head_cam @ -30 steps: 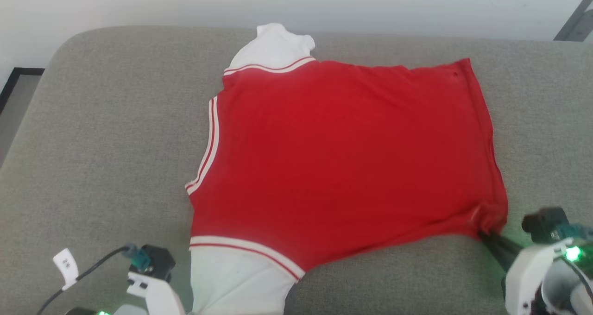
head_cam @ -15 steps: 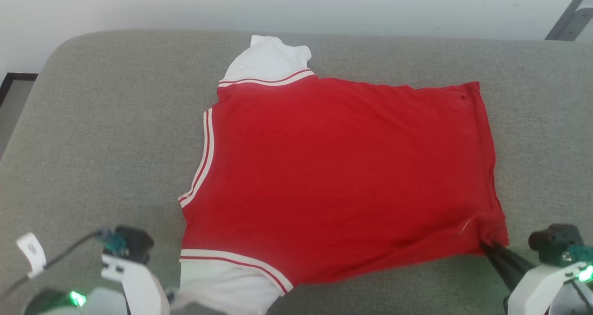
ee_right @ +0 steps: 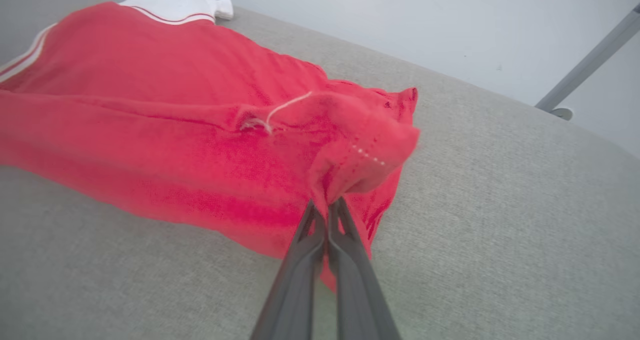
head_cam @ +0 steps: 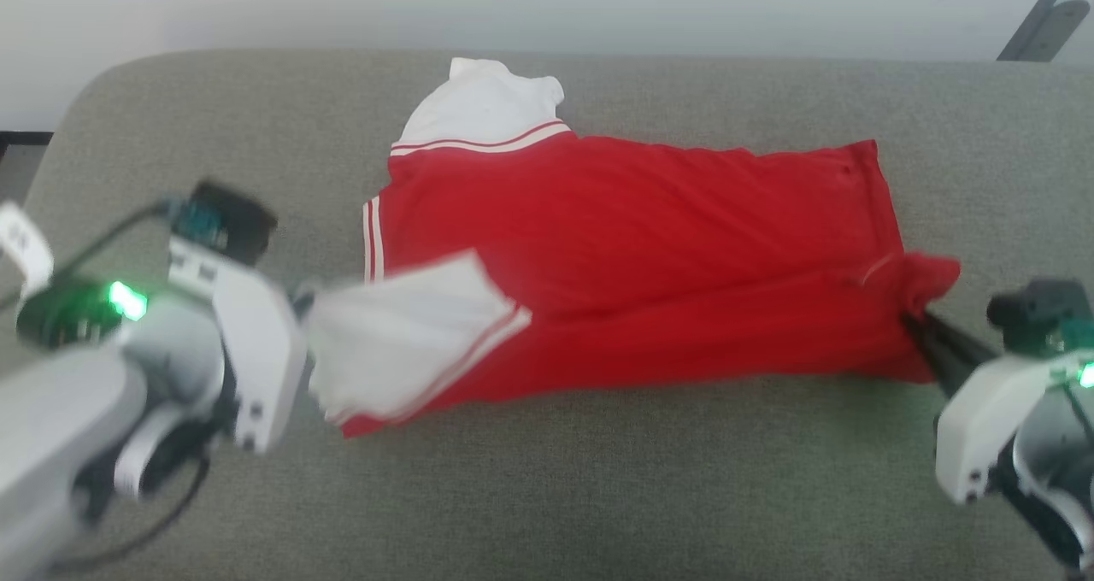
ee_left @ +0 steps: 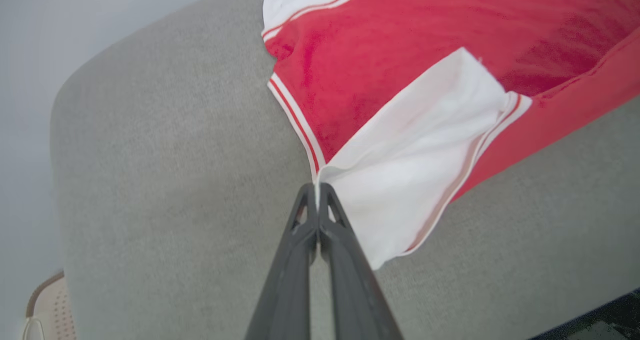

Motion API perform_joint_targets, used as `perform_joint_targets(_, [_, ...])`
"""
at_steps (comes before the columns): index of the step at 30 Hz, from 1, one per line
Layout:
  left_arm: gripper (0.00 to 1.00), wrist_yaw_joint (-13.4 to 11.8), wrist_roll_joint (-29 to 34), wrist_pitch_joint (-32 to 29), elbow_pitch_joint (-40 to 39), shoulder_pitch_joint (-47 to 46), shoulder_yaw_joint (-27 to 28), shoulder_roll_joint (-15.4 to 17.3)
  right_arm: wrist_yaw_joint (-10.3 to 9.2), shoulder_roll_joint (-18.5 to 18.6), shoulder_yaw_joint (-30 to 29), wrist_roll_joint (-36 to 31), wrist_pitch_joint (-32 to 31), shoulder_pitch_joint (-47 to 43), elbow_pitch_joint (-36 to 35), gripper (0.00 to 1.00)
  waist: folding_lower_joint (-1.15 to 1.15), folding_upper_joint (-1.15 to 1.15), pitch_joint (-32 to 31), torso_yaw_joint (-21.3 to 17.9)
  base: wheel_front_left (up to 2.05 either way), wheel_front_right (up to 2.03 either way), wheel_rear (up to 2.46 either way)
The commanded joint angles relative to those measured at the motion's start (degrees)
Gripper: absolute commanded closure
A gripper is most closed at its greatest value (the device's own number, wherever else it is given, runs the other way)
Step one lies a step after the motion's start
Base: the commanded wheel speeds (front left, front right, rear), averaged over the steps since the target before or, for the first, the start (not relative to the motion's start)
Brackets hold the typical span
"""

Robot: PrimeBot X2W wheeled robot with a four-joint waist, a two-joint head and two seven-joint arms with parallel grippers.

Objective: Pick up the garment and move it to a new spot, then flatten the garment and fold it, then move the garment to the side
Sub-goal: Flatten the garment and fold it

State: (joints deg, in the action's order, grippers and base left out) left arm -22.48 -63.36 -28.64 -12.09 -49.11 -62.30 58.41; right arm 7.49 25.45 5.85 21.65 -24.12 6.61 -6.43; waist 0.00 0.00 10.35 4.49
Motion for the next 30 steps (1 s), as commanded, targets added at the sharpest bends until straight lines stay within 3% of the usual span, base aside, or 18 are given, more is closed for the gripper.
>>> perform_joint_targets(1, [1.00, 2.7, 1.4, -0.1, 3.8, -2.8, 0.0, -2.1, 0.01, 0.3, 0.3, -0.9, 0.7, 2.7, 2.0, 1.00, 0.00, 0.00, 0.6, -0.1, 0.00, 0.00, 0.00])
perform_joint_targets(7, [1.00, 10.8, 3.5, 0.7, 19.3, -9.2, -0.8, -9.8, 0.01, -1.0, 1.0, -2.4, 1.4, 9.5, 9.0, 1.00, 0.00, 0.00, 3.0, -0.9, 0.00, 0.00, 0.00])
perform_joint_targets(17, [1.00, 21.7, 3.9, 2.4, 42.1, -13.3, -3.3, -20.3, 0.01, -3.4, 4.9, -1.1, 0.5, 15.7, 19.8, 1.00, 0.00, 0.00, 6.4, -2.6, 0.00, 0.00, 0.00])
perform_joint_targets(21, [1.00, 24.6, 2.5, 2.3, 49.5, -13.4, -3.5, -23.9, 0.01, -3.7, 6.6, -0.3, -0.1, 18.1, 22.7, 1.00, 0.00, 0.00, 7.3, -3.2, 0.00, 0.00, 0.00])
perform_joint_targets(26, [1.00, 26.4, 1.0, 1.3, 55.9, -13.4, -3.6, -26.4, 0.01, -4.2, 8.3, 0.8, -1.1, 19.9, 24.6, 1.00, 0.00, 0.00, 7.6, -3.5, 0.00, 0.00, 0.00])
perform_joint_targets(27, [0.87, 26.7, 0.3, 0.9, 57.4, -13.4, -3.4, -27.0, 0.01, -4.3, 8.5, 1.1, -1.2, 20.3, 24.9, 1.00, 0.00, 0.00, 7.5, -3.6, 0.00, 0.00, 0.00])
perform_joint_targets(28, [0.68, 27.0, 0.2, 0.5, 58.6, -13.5, -3.3, -27.5, 0.01, -4.3, 8.8, 1.3, -1.5, 20.7, 25.2, 0.89, 0.00, 0.00, 7.4, -3.6, 0.00, 0.00, 0.00])
perform_joint_targets(29, [0.42, 27.3, 0.2, 0.4, 59.6, -13.8, -3.4, -27.8, 0.01, -4.4, 9.0, 1.7, -1.8, 20.8, 25.5, 0.66, 0.00, 0.00, 7.3, -3.7, 0.00, 0.00, 0.00])
perform_joint_targets(30, [0.04, 27.6, -0.5, 0.2, 60.6, -14.0, -3.1, -28.1, 0.01, -4.6, 8.8, 2.1, -1.8, 21.0, 25.7, 0.00, 0.00, 0.00, 7.1, -3.7, 0.00, 0.00, 0.00])
